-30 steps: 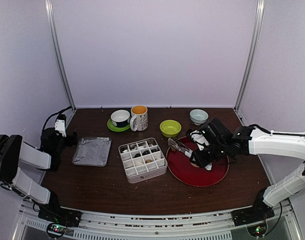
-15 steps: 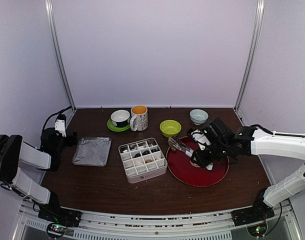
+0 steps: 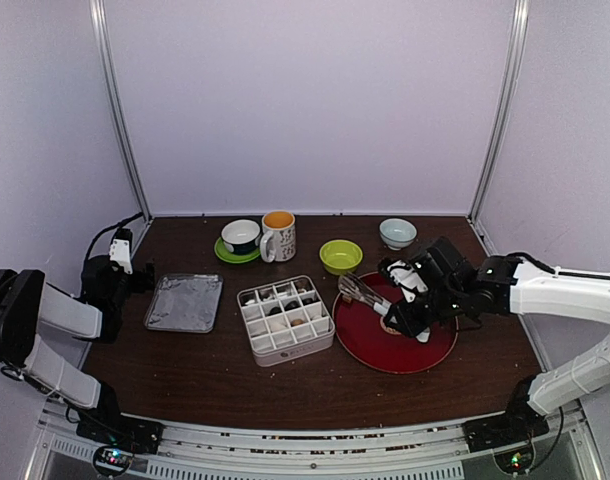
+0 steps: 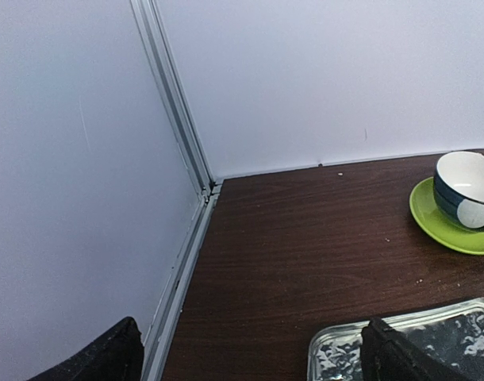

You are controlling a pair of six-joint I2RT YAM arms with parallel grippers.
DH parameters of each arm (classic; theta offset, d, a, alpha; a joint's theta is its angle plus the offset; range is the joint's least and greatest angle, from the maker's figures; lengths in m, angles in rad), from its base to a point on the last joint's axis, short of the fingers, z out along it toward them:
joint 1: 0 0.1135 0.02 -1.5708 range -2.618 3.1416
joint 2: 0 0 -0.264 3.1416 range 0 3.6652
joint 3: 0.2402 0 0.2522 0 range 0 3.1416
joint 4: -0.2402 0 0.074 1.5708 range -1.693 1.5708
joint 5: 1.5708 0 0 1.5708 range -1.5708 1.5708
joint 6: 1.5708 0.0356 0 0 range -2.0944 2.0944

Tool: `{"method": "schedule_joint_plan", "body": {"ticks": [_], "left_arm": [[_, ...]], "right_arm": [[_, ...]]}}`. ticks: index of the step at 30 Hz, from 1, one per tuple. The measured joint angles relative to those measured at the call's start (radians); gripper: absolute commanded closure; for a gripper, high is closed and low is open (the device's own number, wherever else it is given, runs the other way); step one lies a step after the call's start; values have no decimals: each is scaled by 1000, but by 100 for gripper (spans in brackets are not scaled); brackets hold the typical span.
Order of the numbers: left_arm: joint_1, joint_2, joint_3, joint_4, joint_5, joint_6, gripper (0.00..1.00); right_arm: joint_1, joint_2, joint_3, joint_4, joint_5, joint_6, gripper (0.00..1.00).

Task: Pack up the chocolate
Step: Place the fake chocolate in the empty pocket of the box.

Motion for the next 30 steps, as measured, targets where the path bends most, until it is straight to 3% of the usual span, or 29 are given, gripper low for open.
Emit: {"method": "schedule_joint_plan", "body": {"ticks": [30], "left_arm": [[0,0,0,0,0,0,2]], "right_arm": [[0,-16,-10,-3,-30,-1,74]]}}
